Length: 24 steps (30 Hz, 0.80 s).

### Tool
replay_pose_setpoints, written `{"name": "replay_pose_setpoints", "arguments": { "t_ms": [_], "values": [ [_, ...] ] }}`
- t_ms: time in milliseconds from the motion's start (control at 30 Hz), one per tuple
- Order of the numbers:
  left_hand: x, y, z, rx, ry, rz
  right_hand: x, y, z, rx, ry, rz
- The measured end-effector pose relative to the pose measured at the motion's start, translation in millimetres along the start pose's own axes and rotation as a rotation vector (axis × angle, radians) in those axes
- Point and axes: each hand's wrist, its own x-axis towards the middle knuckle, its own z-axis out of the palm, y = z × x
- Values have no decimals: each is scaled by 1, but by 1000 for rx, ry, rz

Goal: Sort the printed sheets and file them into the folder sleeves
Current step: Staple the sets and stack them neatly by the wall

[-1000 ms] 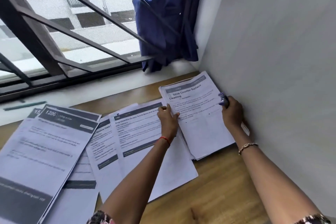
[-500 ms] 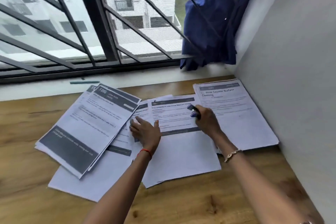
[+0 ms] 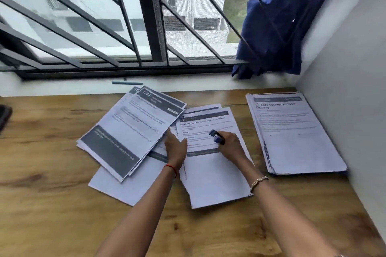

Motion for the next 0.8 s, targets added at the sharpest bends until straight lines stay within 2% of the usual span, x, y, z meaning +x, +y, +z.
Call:
{"name": "replay_pose_setpoints", "arguments": {
  "t_ms": [167,400,500,600,800],
  "values": [
    [-12,-3,-4,-29,-147,61,-4,13,-2,35,31,52],
    [-25,2,7,3,-352,144,-11,14,-26,22,265,78],
    [-23,6,8,-55,-321,137,-4,26,-30,55,392,160],
    [-18,11,3,-109,-273,145,0,29,-34,215,465,329],
    [1,6,1,-235,-180,73,-4,30,-38,613,360,455]
  ]
}}
